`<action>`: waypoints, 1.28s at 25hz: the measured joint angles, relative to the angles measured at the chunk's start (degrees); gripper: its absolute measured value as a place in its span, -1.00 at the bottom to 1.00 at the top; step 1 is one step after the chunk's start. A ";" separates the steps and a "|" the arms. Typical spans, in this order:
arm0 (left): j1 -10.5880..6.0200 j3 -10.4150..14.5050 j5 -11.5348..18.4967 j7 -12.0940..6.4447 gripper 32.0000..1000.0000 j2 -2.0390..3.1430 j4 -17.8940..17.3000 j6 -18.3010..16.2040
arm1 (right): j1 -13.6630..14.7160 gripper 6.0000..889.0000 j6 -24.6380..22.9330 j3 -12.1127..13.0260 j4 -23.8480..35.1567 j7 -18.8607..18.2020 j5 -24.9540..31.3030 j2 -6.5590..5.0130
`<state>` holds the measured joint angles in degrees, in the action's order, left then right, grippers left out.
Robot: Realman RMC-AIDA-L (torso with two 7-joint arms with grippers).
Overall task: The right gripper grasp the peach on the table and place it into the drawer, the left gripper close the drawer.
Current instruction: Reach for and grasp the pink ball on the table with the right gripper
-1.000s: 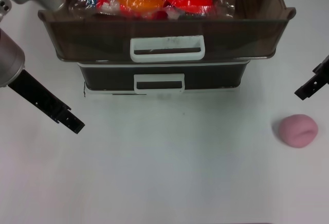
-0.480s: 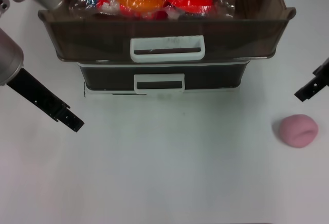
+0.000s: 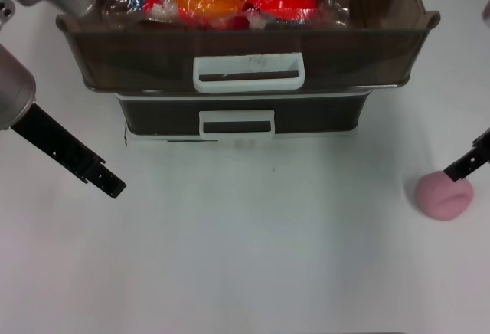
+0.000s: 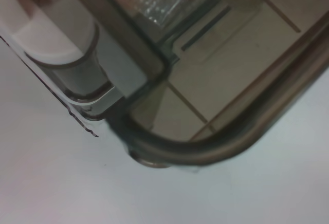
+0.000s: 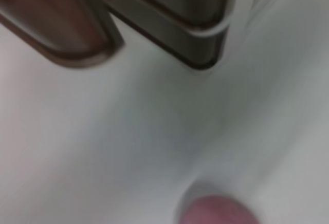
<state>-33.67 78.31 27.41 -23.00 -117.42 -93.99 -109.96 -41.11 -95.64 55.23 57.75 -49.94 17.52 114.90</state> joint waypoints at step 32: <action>0.02 0.44 0.10 -0.11 0.62 -0.03 0.13 0.71 | 0.07 0.87 11.70 2.42 -11.34 -0.22 -2.29 2.15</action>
<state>-33.65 78.75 27.51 -23.12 -117.45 -93.86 -109.25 -41.04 -83.94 57.65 46.41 -50.15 15.23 117.05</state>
